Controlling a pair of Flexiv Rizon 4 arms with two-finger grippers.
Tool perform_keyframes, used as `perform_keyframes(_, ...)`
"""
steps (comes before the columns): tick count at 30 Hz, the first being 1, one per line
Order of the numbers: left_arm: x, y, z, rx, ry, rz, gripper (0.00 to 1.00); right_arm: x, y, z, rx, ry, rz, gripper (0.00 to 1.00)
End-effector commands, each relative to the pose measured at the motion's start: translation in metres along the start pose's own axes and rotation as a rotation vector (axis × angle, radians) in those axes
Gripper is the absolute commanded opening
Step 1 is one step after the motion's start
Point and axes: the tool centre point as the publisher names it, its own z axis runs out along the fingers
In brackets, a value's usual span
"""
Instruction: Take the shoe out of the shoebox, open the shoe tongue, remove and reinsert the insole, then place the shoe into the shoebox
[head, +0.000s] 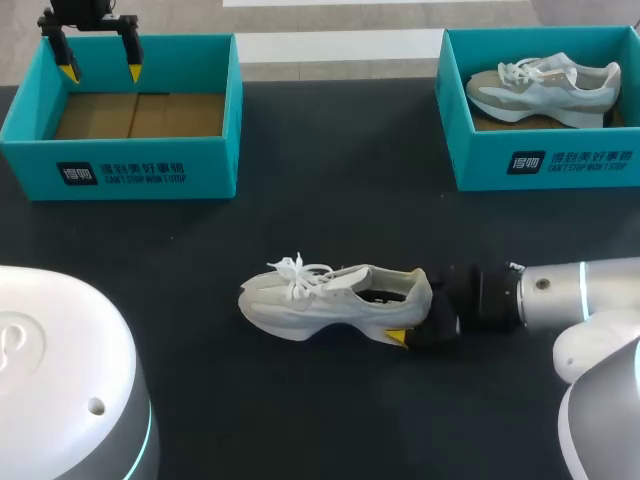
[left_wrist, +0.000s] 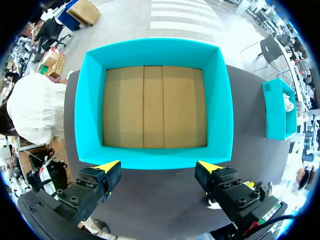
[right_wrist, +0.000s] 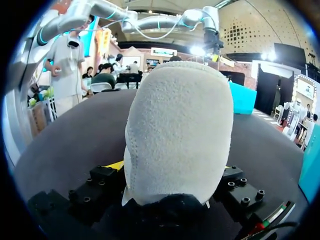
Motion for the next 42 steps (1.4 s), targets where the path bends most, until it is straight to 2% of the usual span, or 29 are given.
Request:
perform_keyframes(1, 0.000, 0.000, 0.000, 0.000, 0.000, 0.000, 1.00, -0.011, 0.000, -0.007, 0.010, 0.069, -0.011, 0.00)
perform_keyframes(13, 0.000, 0.000, 0.000, 0.000, 0.000, 0.000, 1.00, -0.029, 0.000, -0.011, 0.036, 0.112, -0.043, 0.00)
perform_keyframes(20, 0.000, 0.000, 0.000, 0.000, 0.000, 0.000, 1.00, -0.026, -0.001, 0.002, 0.015, 0.143, -0.046, 0.00)
perform_keyframes(42, 0.000, 0.000, 0.000, 0.000, 0.000, 0.000, 1.00, -0.018, -0.008, 0.017, 0.007, 0.165, -0.041, 0.00)
